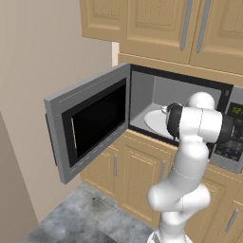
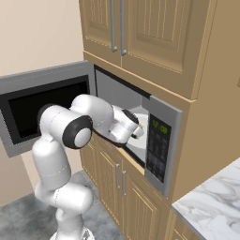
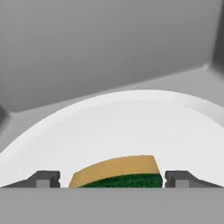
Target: Place the sponge inside the microwave to prepare for sanitizing.
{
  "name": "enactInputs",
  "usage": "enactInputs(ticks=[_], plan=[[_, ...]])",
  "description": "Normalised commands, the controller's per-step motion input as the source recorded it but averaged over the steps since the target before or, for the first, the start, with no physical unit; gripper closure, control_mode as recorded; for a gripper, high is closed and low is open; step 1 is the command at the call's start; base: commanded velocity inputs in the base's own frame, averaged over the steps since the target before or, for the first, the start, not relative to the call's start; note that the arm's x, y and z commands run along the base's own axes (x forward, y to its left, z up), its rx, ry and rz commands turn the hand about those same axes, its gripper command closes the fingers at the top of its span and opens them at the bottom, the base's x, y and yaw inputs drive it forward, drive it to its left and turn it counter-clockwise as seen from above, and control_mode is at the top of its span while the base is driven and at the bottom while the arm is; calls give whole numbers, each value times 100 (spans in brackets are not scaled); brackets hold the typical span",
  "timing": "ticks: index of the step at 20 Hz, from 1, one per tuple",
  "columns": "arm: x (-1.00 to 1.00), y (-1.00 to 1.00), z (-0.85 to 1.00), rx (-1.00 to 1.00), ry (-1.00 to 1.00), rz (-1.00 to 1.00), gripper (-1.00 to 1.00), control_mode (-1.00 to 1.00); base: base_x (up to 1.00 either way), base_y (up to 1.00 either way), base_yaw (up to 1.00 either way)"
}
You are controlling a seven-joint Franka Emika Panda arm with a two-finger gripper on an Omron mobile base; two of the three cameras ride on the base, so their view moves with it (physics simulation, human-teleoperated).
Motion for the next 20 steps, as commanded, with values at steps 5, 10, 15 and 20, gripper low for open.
enactInputs(ticks=[5, 10, 15, 20], plan=[[1, -8, 0, 0, 0, 0, -100, -100, 0, 0, 0], [0, -1, 0, 0, 0, 0, -100, -100, 0, 0, 0], [-10, 6, 4, -5, -1, 0, -100, -100, 0, 0, 0], [-54, 23, 11, -10, -1, 1, -100, -100, 0, 0, 0]])
